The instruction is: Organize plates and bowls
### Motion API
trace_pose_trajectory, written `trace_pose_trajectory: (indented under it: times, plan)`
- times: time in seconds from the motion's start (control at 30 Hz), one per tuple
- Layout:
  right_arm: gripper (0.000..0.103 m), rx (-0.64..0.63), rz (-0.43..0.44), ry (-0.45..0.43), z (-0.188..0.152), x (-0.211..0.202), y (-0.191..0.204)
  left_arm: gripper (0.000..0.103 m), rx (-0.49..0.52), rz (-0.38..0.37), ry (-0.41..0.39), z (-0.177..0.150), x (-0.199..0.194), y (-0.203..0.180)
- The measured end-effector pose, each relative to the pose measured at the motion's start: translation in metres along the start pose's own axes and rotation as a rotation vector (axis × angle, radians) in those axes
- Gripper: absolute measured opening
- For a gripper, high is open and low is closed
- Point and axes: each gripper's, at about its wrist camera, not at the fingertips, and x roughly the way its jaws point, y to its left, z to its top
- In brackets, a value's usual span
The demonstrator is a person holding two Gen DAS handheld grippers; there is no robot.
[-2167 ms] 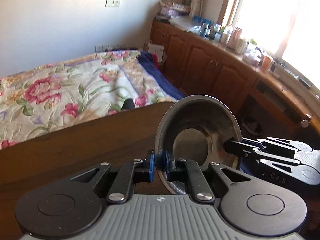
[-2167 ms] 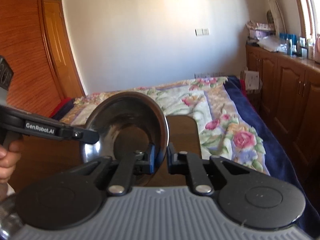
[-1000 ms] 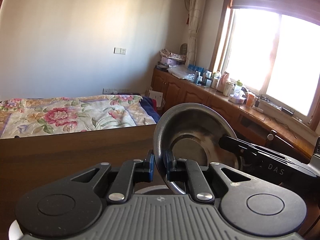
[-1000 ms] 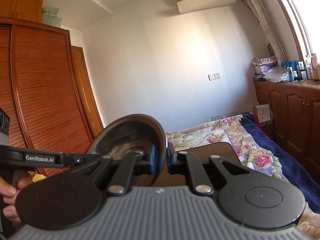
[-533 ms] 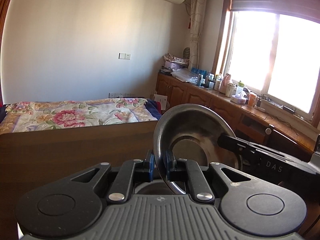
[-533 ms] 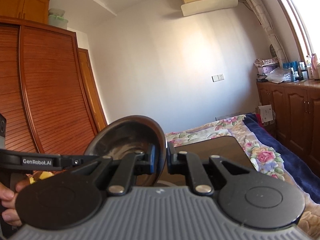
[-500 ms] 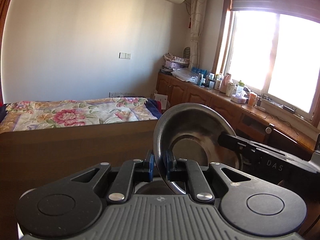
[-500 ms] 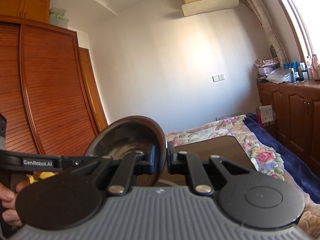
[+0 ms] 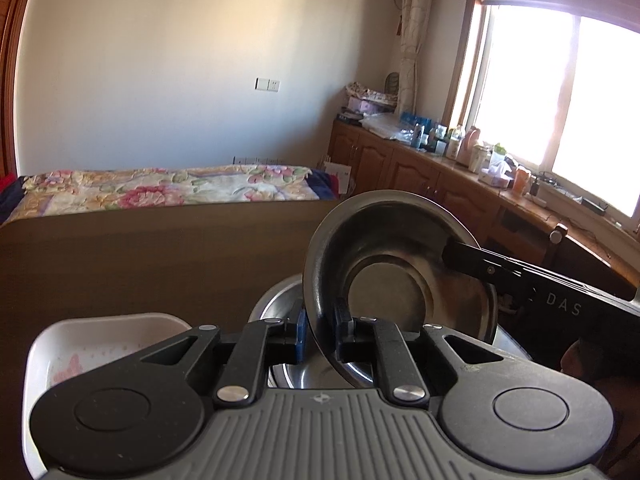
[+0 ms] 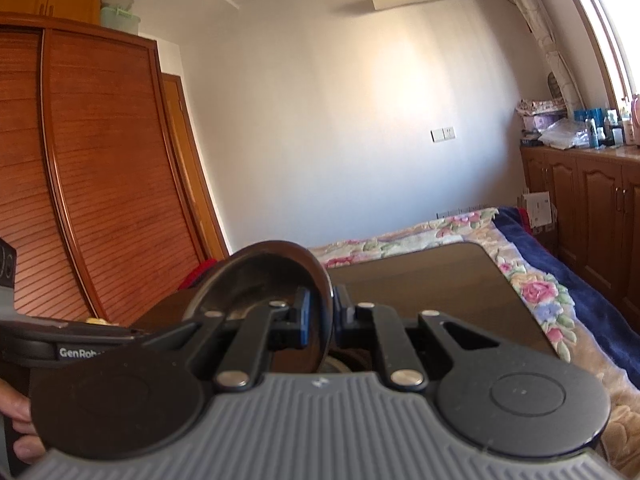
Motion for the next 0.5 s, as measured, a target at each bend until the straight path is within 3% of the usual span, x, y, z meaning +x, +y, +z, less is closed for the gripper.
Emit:
trace_pose_trajectory:
  times: [0.27,0.5]
  plan:
    - [0.013,-0.012,-0.013,0.05,-0.01,0.005,0.004,0.015,-0.01,0.013,0.029,-0.01,0.006,0.006]
    - [0.013,-0.051,-0.035,0.093,-0.014,0.01,0.009,0.015,0.049,0.061,0.041,-0.017,0.011,-0.001]
